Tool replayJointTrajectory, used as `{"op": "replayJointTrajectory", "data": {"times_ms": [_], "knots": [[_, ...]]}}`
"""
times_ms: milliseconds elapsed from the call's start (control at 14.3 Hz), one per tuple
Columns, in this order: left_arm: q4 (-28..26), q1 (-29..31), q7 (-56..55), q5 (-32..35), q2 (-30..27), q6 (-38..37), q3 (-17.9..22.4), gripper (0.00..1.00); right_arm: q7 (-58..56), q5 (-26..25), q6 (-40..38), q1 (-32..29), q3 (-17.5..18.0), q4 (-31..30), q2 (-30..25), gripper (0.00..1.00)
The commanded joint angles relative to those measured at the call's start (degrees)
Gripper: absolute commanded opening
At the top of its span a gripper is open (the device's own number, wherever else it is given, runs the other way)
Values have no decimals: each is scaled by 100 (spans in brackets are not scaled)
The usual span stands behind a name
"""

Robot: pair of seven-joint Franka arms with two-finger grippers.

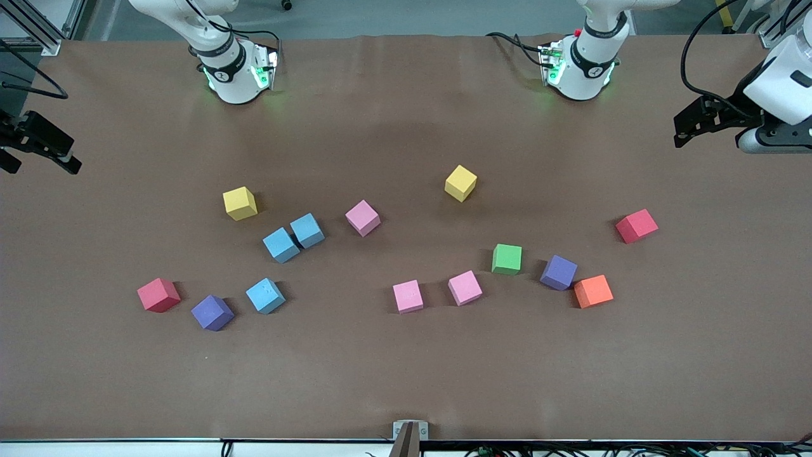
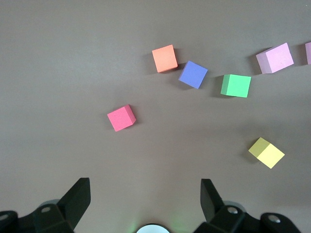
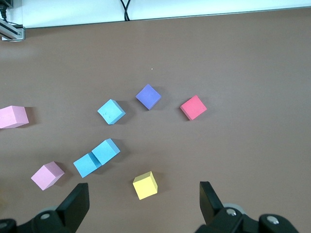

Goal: Arrange 11 blocks into digit 3

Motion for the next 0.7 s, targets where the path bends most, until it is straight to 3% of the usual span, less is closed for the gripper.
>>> {"op": "replayJointTrajectory", "data": {"times_ms": [0, 418, 627], "knots": [[93, 40, 67, 22, -6, 4, 1, 100, 82, -94, -5, -115, 113, 2, -16, 100], [129, 41, -2, -48, 212, 4, -69, 100, 82, -94, -5, -115, 113, 2, -16, 100], [-231, -389, -300, -84, 433, 179, -271, 100, 91, -42, 4, -106, 113, 2, -7, 100]]}}
